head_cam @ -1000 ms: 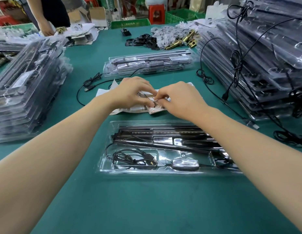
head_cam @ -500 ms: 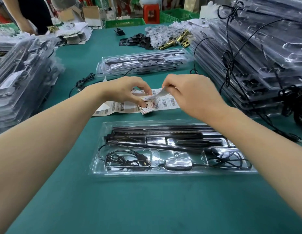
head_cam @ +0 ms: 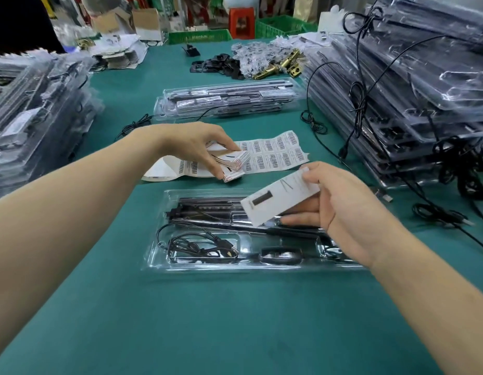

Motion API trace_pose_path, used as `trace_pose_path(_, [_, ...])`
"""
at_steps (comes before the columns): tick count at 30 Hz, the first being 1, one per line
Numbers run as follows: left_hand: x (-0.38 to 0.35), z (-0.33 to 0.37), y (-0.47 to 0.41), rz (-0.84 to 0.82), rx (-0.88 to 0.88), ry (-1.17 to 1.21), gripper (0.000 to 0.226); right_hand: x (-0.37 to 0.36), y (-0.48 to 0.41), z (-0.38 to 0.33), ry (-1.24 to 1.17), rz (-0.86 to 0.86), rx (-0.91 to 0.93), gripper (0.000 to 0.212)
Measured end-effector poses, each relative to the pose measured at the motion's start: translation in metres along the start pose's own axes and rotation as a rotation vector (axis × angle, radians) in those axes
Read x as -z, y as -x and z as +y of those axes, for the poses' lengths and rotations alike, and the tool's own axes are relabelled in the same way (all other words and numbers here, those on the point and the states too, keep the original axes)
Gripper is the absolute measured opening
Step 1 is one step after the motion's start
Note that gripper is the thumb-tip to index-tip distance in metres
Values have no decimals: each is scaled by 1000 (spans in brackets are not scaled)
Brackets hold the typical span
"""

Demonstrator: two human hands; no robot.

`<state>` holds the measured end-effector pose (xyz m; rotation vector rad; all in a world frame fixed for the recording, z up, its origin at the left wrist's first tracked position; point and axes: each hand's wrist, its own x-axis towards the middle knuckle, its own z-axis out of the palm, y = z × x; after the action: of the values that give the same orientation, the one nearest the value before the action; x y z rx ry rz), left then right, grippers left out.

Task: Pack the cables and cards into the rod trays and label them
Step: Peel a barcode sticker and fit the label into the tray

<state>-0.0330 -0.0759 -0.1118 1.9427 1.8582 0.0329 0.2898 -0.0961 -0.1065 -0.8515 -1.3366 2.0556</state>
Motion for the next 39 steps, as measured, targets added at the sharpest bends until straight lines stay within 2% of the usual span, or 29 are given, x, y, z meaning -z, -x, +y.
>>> trace_pose_path(2, [-8,2,-1,104,-5,-20,85,-3,8,5,40,4,-28,19])
trace_pose_path(5, [-21,8,2,233,-17,-36,77,-10,19,12,100,-5,-36,10])
trace_pose_path(8, [-26,24,17,322,-18,-194,74,-18,33,21,152,-14,-24,8])
trace_pose_path(10, [-26,42,40,445,-36,-87,69,-21,41,26,150,-39,-20,8])
trace_pose_path(12, [-29,65,76,530,-81,184,49,-22,45,31,151,-48,-18,8])
trace_pose_path(14, [-39,90,115,450,-113,466,38,-25,46,33,141,-42,-5,14])
trace_pose_path(16, [-53,107,149,339,-85,626,34,-32,43,34,139,-39,31,17])
trace_pose_path(19, [-74,111,177,309,-17,677,18,-43,41,37,202,-45,129,17])
trace_pose_path(21, [-83,107,186,332,3,730,18,-47,43,42,241,-54,165,16])
trace_pose_path(24, [-93,103,197,360,-1,840,20,-49,51,49,273,-72,85,16])
trace_pose_path(27, [-102,101,201,367,-31,829,16,-46,57,52,483,-191,-31,13])
trace_pose_path(30, [-107,100,200,346,-60,796,13,-44,59,49,742,-197,29,20])
trace_pose_path(33, [-112,100,199,369,-92,780,12,-45,61,44,737,-146,93,12])
trace_pose_path(36, [-115,96,201,471,-129,715,15,-46,65,47,738,-236,-2,2])
trace_pose_path(39, [-111,78,213,540,-129,409,32,-45,74,56,605,-187,-137,9])
